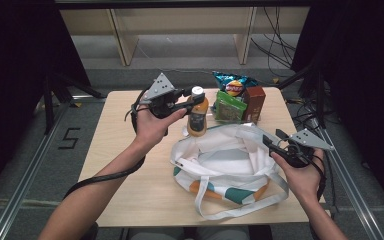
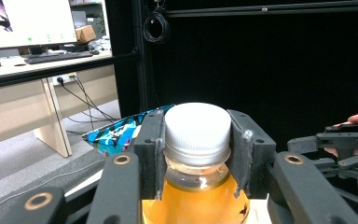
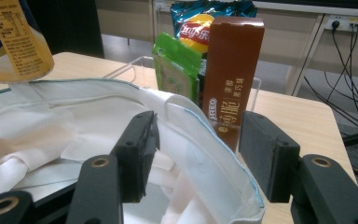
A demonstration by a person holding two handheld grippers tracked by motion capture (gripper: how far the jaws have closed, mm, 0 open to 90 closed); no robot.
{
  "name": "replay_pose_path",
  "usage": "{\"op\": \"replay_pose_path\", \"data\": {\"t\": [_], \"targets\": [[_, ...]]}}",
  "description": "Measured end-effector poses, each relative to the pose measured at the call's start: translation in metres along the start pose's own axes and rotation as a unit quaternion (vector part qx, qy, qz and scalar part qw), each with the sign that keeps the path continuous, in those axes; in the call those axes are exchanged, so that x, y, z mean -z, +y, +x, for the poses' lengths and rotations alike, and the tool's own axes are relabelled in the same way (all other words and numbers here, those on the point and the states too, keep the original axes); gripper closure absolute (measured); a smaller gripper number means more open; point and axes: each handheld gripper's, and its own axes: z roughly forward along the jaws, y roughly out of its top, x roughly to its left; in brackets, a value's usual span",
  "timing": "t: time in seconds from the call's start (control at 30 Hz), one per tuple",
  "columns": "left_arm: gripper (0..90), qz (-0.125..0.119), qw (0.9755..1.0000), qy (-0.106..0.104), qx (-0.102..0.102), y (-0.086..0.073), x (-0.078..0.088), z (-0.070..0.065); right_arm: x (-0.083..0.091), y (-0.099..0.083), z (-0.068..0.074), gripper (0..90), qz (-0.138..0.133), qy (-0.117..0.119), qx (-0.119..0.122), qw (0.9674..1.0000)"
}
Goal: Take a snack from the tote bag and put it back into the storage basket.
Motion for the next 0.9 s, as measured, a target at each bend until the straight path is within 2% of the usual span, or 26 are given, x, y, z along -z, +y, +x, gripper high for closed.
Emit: {"op": "replay_pose_path", "data": {"t": [0.07,0.17,0.43,0.57,0.9], "targets": [[58.8,-0.001,1.0,0.0,0.0,0.0,-0.001,0.001,0.0,0.0,-0.001,46.7,-0.002,0.0,0.006,1.0],[58.8,-0.001,1.0,0.002,-0.001,0.0,-0.002,0.004,0.0,0.0,0.0,46.7,0.0,0.0,0.0,1.0],[58.8,-0.004,1.0,0.006,-0.004,0.0,-0.005,0.008,0.0,0.0,0.0,46.7,-0.001,0.0,0.002,1.0],[58.8,-0.005,1.0,0.007,-0.004,0.001,-0.006,0.01,-0.001,0.0,-0.003,46.7,-0.004,0.002,0.011,0.9999],[58.8,-0.003,0.9999,0.011,-0.004,-0.001,-0.01,0.017,0.0,0.0,-0.001,46.7,-0.002,0.0,0.003,1.0]]}}
